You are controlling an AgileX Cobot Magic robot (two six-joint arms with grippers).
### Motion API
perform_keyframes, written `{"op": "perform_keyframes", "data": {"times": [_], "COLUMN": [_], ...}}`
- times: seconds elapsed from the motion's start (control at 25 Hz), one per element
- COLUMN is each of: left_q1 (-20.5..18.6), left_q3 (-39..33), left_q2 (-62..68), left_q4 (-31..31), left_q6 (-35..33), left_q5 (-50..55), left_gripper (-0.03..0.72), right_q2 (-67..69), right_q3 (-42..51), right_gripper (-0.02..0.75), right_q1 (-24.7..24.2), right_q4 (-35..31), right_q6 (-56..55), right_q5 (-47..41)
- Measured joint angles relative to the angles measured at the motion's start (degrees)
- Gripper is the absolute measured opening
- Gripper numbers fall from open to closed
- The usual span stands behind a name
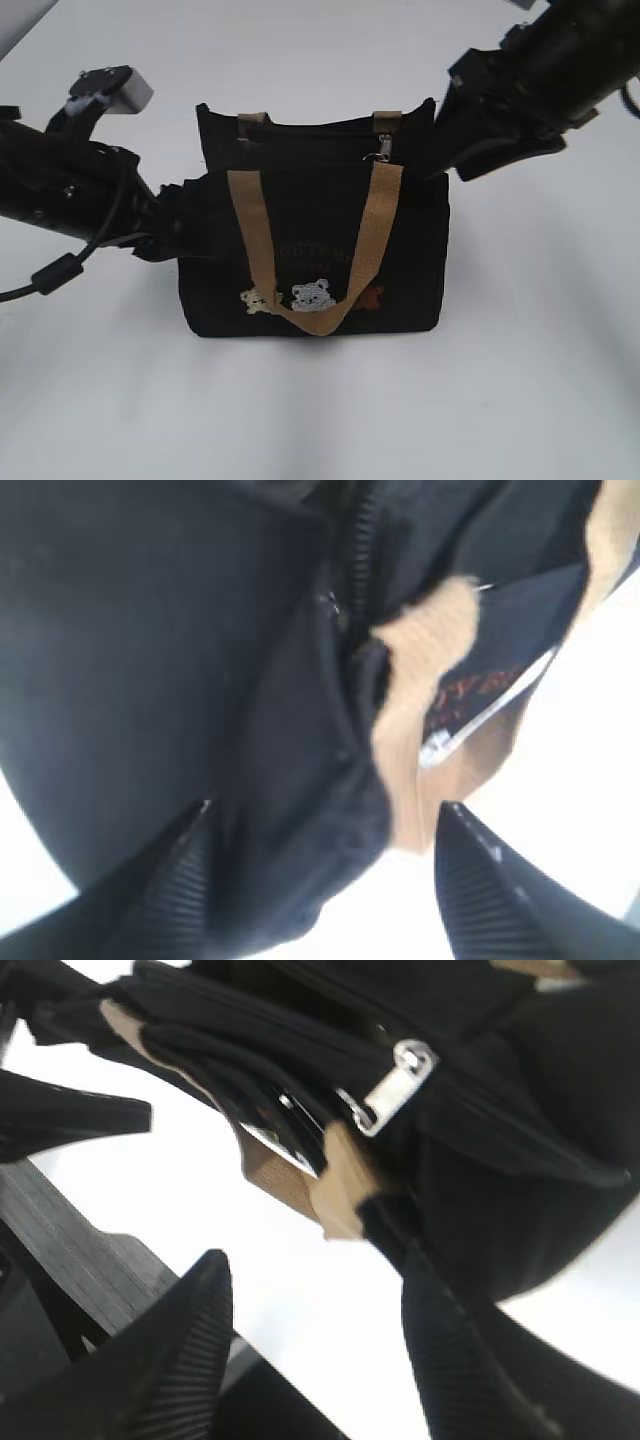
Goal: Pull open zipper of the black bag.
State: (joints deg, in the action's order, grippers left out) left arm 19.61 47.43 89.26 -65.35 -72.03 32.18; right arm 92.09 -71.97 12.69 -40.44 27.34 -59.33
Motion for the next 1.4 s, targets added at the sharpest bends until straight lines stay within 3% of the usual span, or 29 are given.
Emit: {"op": "perform_keyframes", "data": {"times": [0.12,0.24,0.32,0.48,0.68,0.8,0.96,1.2,1.4], "left_q1": [0.0,0.0,0.0,0.0,0.0,0.0,0.0,0.0,0.0], "left_q3": [0.0,-0.7,-1.9,-3.7,-5.4,-6.6,-10.0,-16.7,-17.2], "left_q2": [-4.2,-8.9,-13.2,-25.8,-46.1,-56.1,-68.6,-83.9,-89.6], "left_q4": [16.5,31.2,36.2,45.1,57.4,62.6,63.9,65.3,64.9], "left_q6": [22.9,39.9,46.2,57.9,70.7,74.4,75.4,75.4,73.6], "left_q5": [3.0,4.3,5.5,9.2,16.5,22.6,26.8,28.8,28.7], "left_gripper": [0.452,0.414,0.407,0.403,0.400,0.397,0.397,0.388,0.385], "right_q2": [-4.5,-9.5,-14.1,-26.3,-45.7,-57.8,-71.5,-85.2,-91.3], "right_q3": [0.0,0.0,0.0,4.0,21.4,31.5,41.2,43.8,44.1], "right_gripper": [0.413,0.392,0.384,0.380,0.379,0.379,0.377,0.376,0.376], "right_q1": [0.3,1.8,4.1,7.2,7.8,7.9,7.9,7.9,7.9], "right_q4": [12.0,23.8,29.2,31.6,35.0,36.5,37.0,36.9,36.6], "right_q6": [-10.0,-18.3,-21.5,-23.9,-24.5,-24.5,-22.3,-21.0,-20.8], "right_q5": [-5.9,-9.4,-9.7,-9.7,-9.9,-10.4,-8.1,-4.5,-4.1]}}
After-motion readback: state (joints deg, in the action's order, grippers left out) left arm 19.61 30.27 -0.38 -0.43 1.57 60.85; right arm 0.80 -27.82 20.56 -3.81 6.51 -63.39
